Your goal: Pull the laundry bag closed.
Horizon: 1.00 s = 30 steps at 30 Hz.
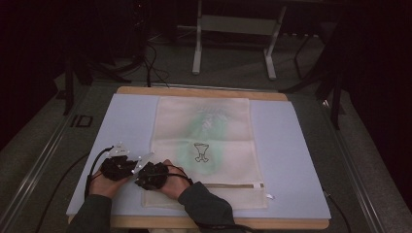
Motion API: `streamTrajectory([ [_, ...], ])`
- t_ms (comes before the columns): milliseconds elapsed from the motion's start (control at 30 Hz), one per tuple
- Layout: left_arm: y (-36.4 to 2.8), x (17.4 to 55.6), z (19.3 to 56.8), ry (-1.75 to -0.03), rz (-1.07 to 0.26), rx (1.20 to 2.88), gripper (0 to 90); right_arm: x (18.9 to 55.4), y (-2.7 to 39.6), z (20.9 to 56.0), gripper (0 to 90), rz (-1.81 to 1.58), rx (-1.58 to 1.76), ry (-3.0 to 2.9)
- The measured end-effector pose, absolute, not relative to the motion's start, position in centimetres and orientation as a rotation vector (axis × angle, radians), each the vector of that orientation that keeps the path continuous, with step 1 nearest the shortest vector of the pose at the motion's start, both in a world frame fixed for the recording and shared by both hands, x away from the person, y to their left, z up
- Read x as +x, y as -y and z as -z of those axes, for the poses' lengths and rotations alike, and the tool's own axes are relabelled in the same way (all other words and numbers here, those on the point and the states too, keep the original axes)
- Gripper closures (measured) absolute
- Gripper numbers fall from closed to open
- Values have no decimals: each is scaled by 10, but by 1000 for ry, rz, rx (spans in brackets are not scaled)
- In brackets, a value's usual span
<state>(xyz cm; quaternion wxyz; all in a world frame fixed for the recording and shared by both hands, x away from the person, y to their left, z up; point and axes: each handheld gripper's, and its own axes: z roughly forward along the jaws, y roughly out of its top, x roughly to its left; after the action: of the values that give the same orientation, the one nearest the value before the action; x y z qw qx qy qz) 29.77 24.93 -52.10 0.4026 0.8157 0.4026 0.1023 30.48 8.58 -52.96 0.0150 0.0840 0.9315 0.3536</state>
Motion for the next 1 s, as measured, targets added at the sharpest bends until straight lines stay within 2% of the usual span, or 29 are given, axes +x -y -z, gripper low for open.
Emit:
streamTrajectory([
  [600,-252,298,521,-1015,-231,2053,890,301,-70,517,808,-1197,272,-2848],
  [1000,-243,297,523,-965,-177,2113,893,296,-51,518,806,-1204,291,-2837],
])
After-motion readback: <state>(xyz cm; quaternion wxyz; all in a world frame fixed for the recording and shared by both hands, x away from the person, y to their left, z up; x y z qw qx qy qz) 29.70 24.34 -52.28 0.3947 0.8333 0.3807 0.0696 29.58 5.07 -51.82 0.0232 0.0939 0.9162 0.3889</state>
